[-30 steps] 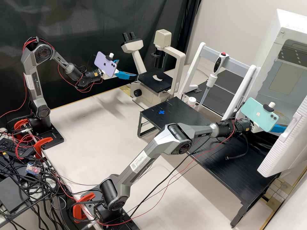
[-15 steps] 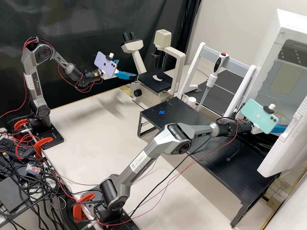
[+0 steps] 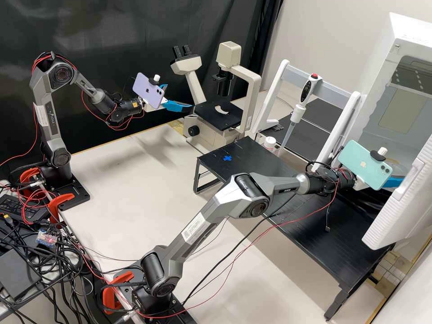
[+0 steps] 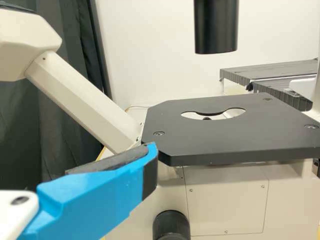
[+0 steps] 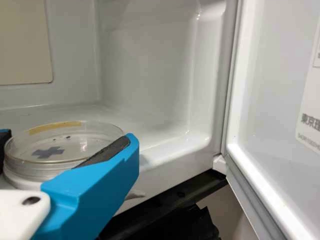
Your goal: Move the petri dish to the microscope
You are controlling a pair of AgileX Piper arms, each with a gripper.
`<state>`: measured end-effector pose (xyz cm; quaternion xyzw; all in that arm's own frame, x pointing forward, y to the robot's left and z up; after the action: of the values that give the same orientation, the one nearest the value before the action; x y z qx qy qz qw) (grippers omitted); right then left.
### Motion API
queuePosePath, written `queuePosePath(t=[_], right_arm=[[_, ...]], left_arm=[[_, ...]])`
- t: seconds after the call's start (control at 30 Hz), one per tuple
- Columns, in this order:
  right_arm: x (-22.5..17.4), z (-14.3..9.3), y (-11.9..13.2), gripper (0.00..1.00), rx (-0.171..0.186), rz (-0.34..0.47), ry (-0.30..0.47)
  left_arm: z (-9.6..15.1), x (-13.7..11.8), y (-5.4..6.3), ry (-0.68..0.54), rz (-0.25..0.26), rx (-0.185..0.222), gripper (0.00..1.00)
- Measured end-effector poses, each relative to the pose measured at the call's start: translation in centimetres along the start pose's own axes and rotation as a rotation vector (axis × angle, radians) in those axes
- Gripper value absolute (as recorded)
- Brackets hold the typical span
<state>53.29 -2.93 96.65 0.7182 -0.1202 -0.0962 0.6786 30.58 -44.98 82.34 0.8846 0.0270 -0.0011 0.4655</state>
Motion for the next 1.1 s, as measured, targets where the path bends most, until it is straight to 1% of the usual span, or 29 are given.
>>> queuePosePath(t=[0.13, 0.33, 0.4, 0.47, 0.67, 0.83, 0.93, 1.0, 1.1], right_arm=[[-0.8, 0.0, 0.2, 0.0, -0.002, -0.026, 0.017], [-2.2, 0.1, 0.7, 0.0, 0.01, -0.067, 0.043], [-2.8, 0.0, 1.2, 0.0, 0.021, -0.071, 0.052], [-3.4, 0.0, 1.5, 0.0, 0.022, -0.077, 0.058], [-4.4, 0.7, 2.1, 0.0, 0.029, -0.075, 0.036], [-5.3, 0.9, 2.6, 0.0, 0.033, -0.078, 0.033], [-6.1, 1.3, 3.0, 0.0, 0.045, -0.082, 0.028], [-6.9, 1.5, 3.3, 0.0, 0.063, -0.083, 0.025], [-8.5, 1.7, 3.8, 0.0, 0.073, -0.081, 0.014]], left_arm=[[0.0, 0.0, 0.0, 0.0, 0.0, 0.0, 1.0], [0.0, 0.0, 0.0, 0.0, 0.0, 0.0, 1.0], [0.0, 0.0, 0.0, 0.0, 0.0, 0.0, 1.0], [0.0, 0.0, 0.0, 0.0, 0.0, 0.0, 1.0], [0.0, 0.0, 0.0, 0.0, 0.0, 0.0, 1.0], [0.0, 0.0, 0.0, 0.0, 0.0, 0.0, 1.0], [0.0, 0.0, 0.0, 0.0, 0.0, 0.0, 1.0], [0.0, 0.0, 0.0, 0.0, 0.0, 0.0, 1.0], [0.0, 0.0, 0.0, 0.0, 0.0, 0.0, 1.0]])
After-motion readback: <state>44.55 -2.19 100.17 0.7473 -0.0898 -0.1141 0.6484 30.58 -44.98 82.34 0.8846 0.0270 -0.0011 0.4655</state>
